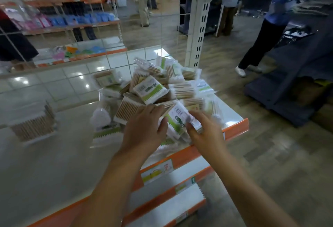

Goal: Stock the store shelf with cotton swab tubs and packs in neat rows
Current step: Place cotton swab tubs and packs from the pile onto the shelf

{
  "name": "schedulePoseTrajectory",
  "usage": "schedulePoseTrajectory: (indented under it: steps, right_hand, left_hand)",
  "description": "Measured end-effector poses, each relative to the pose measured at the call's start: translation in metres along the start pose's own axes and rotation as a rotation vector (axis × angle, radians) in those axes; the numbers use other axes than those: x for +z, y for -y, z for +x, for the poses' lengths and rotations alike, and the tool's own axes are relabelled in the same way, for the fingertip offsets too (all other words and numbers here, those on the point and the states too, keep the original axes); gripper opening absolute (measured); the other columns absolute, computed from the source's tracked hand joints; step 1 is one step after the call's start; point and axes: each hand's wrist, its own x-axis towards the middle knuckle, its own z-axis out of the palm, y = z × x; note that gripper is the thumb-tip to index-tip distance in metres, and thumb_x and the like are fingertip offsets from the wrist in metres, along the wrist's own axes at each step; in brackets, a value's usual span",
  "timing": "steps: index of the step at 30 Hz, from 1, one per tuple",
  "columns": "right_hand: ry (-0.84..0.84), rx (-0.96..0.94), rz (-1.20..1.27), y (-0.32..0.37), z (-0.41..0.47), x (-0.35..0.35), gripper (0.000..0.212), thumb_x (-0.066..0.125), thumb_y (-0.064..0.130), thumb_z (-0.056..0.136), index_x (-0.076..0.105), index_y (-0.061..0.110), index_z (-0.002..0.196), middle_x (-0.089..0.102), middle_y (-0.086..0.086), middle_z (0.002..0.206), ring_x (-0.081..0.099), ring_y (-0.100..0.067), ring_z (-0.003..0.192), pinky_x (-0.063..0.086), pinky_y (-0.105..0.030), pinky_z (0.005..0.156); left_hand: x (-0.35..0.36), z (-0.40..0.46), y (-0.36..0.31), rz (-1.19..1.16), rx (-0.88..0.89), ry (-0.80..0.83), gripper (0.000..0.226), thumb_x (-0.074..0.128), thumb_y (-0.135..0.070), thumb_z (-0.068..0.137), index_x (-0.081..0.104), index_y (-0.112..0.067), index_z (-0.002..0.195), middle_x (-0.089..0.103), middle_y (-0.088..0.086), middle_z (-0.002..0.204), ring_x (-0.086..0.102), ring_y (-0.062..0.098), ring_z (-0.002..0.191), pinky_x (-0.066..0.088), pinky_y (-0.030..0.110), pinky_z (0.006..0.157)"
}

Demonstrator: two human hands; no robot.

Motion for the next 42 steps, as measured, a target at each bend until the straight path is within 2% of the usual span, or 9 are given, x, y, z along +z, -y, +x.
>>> schedulePoseTrajectory:
  steps: [9, 14, 19, 22, 25, 29, 34, 37, 42]
  right_hand:
    - [0.058, 0.047, -0.016, -0.010, 0.016, 0.010, 0.034, 0.065, 0.029, 0.085, 0.058, 0.013, 0.115, 0.056, -0.001, 0.092, 0.049, -0.015, 0.083, 0.027, -0.021, 0.061]
    - [0.088, 0.049, 0.054, -0.013, 0.016, 0.014, 0.041, 0.066, 0.028, 0.084, 0.055, 0.014, 0.121, 0.058, -0.005, 0.104, 0.053, -0.018, 0.090, 0.037, -0.024, 0.072]
    - [0.023, 0.077, 0.178, -0.007, 0.015, 0.013, 0.040, 0.072, 0.017, 0.079, 0.057, 0.013, 0.116, 0.051, 0.001, 0.106, 0.052, -0.014, 0.090, 0.043, -0.011, 0.072]
    - [0.015, 0.136, 0.349, -0.001, 0.012, 0.013, 0.044, 0.072, 0.011, 0.078, 0.056, 0.017, 0.119, 0.053, -0.003, 0.113, 0.058, -0.021, 0.098, 0.053, -0.036, 0.083]
    - [0.018, 0.181, 0.505, 0.010, 0.009, 0.009, 0.042, 0.071, 0.005, 0.078, 0.056, 0.026, 0.111, 0.054, 0.000, 0.106, 0.060, -0.025, 0.097, 0.054, -0.043, 0.083]
    - [-0.008, 0.158, 0.646, 0.026, 0.005, 0.005, 0.038, 0.071, 0.002, 0.077, 0.057, 0.027, 0.103, 0.058, 0.009, 0.098, 0.061, -0.018, 0.094, 0.055, -0.031, 0.081]
    - [-0.003, 0.133, 0.795, 0.049, -0.002, 0.006, 0.040, 0.068, -0.002, 0.079, 0.056, 0.034, 0.092, 0.060, 0.002, 0.097, 0.062, 0.000, 0.073, 0.052, -0.014, 0.065]
    - [0.002, 0.068, 0.834, 0.061, -0.005, 0.008, 0.043, 0.066, -0.006, 0.079, 0.055, 0.033, 0.092, 0.058, 0.002, 0.095, 0.062, -0.005, 0.075, 0.051, -0.014, 0.064]
    - [0.035, 0.046, 0.906, 0.073, -0.009, 0.010, 0.041, 0.065, -0.008, 0.078, 0.057, 0.030, 0.092, 0.060, 0.006, 0.095, 0.062, 0.001, 0.069, 0.052, -0.015, 0.065]
  left_hand:
    - [0.016, 0.011, 0.009, -0.060, 0.017, 0.081, 0.041, 0.038, -0.031, 0.082, 0.066, -0.007, 0.097, 0.065, 0.007, 0.084, 0.060, 0.028, 0.077, 0.050, 0.036, 0.062]
    - [0.021, 0.007, 0.010, -0.034, 0.030, 0.087, 0.032, 0.049, -0.026, 0.080, 0.067, -0.007, 0.099, 0.067, 0.006, 0.083, 0.063, 0.029, 0.078, 0.052, 0.037, 0.061]
    - [0.021, 0.002, 0.014, -0.078, 0.009, 0.114, 0.037, 0.043, -0.032, 0.084, 0.064, -0.008, 0.102, 0.066, 0.006, 0.093, 0.061, 0.028, 0.087, 0.051, 0.039, 0.070]
    - [0.020, -0.005, 0.018, -0.140, -0.026, 0.094, 0.031, 0.053, -0.023, 0.090, 0.060, -0.011, 0.117, 0.064, 0.003, 0.110, 0.056, 0.023, 0.103, 0.046, 0.036, 0.083]
    - [0.015, -0.013, 0.022, -0.200, -0.071, 0.079, 0.034, 0.057, -0.020, 0.089, 0.059, -0.012, 0.122, 0.063, 0.003, 0.113, 0.056, 0.021, 0.105, 0.042, 0.031, 0.085]
    - [0.008, -0.029, 0.029, -0.489, -0.329, 0.156, 0.030, 0.063, -0.023, 0.086, 0.062, -0.019, 0.116, 0.060, -0.013, 0.095, 0.058, 0.009, 0.078, 0.048, 0.030, 0.076]
    - [-0.001, -0.045, 0.037, -0.759, -0.462, 0.143, 0.010, 0.069, -0.028, 0.081, 0.065, -0.035, 0.087, 0.066, -0.014, 0.086, 0.061, 0.002, 0.081, 0.045, 0.026, 0.073]
    - [-0.012, -0.053, 0.033, -0.998, -0.560, 0.094, 0.022, 0.069, -0.012, 0.082, 0.070, -0.031, 0.071, 0.069, -0.017, 0.071, 0.061, -0.003, 0.068, 0.046, 0.029, 0.068]
    - [-0.020, -0.066, 0.037, -1.278, -0.645, 0.031, 0.024, 0.075, -0.016, 0.063, 0.068, -0.014, 0.086, 0.073, -0.003, 0.081, 0.066, 0.014, 0.079, 0.051, 0.028, 0.065]
